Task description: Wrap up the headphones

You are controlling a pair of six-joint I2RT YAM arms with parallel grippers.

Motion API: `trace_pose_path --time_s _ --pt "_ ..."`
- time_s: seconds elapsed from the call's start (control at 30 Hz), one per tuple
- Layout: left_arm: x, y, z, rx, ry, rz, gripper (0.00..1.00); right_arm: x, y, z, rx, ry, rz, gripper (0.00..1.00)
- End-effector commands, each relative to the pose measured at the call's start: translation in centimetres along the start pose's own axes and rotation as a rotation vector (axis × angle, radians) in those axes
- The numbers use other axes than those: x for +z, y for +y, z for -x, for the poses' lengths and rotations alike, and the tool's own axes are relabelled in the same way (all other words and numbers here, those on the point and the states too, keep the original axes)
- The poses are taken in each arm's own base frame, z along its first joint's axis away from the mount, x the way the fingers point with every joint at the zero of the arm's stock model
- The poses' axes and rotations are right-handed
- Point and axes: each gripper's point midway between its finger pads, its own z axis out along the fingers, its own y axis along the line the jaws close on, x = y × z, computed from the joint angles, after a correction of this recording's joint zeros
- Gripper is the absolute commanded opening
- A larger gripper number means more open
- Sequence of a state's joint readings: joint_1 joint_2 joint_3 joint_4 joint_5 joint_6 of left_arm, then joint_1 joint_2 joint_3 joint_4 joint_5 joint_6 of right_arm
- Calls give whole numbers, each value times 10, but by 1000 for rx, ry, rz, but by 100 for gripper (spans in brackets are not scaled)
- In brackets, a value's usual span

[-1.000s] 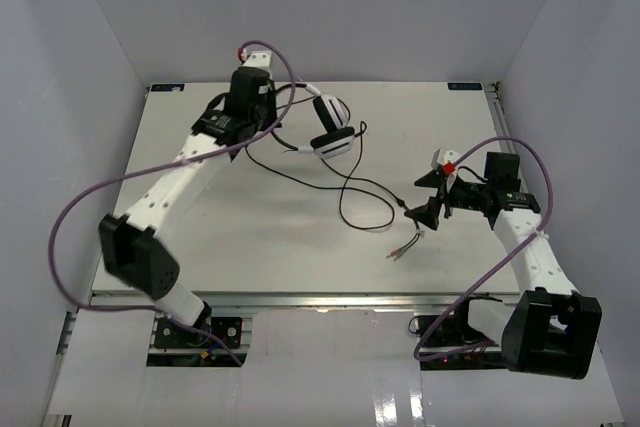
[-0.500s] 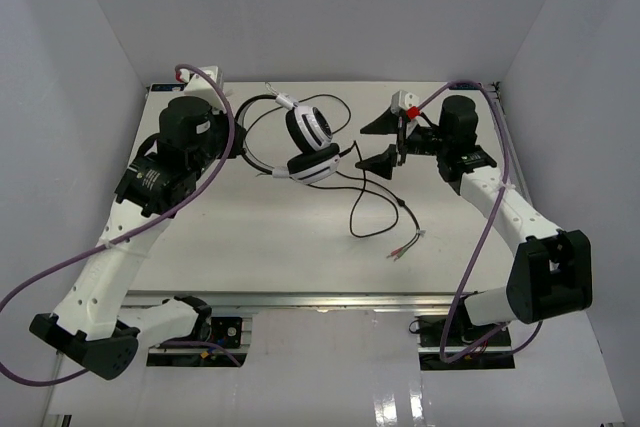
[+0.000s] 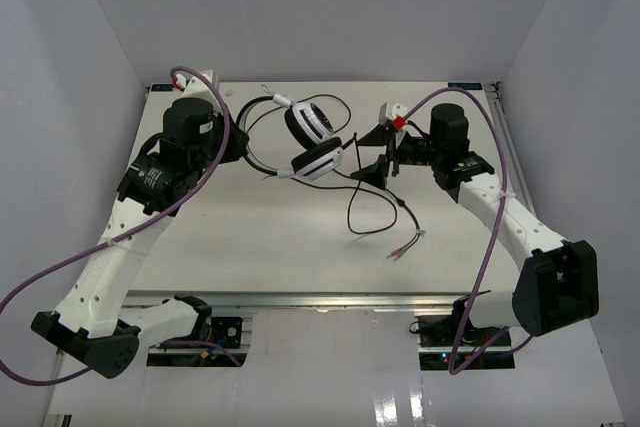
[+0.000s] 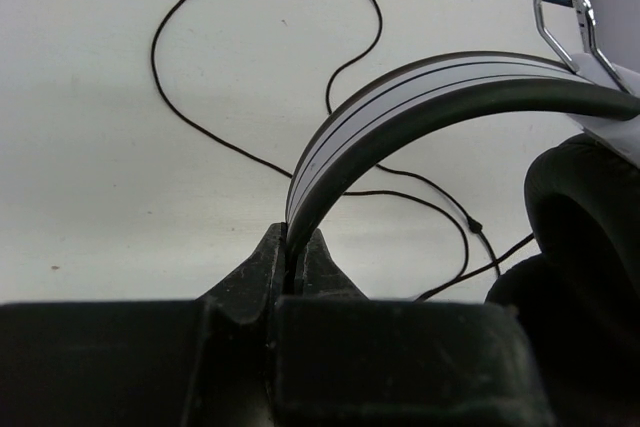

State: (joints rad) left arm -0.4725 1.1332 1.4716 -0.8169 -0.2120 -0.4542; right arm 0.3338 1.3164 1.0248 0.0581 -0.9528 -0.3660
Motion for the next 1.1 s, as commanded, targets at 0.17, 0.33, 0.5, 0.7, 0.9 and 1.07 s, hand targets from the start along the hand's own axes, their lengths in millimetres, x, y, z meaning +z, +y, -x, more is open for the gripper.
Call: trace_pose_path --time_s 0.17,0.33,0.5,0.7,0.9,1.07 --pt "-22 -56 28 -252 -75 -274 0 33 3 -2 74 -71 32 91" --pt "-26 -74 23 -335 -35 -370 0 34 18 11 98 -151 111 87" --pt "-27 -85 11 -491 2 -452 0 30 41 25 233 -241 213 75" --pt "-32 -86 30 -681 -85 -496 0 23 56 32 233 -257 270 87" --pt "-14 -99 38 -893 -61 -557 0 32 71 25 255 -233 325 86" --pt "14 -102 53 -1000 -88 -532 0 43 110 36 210 -232 453 86"
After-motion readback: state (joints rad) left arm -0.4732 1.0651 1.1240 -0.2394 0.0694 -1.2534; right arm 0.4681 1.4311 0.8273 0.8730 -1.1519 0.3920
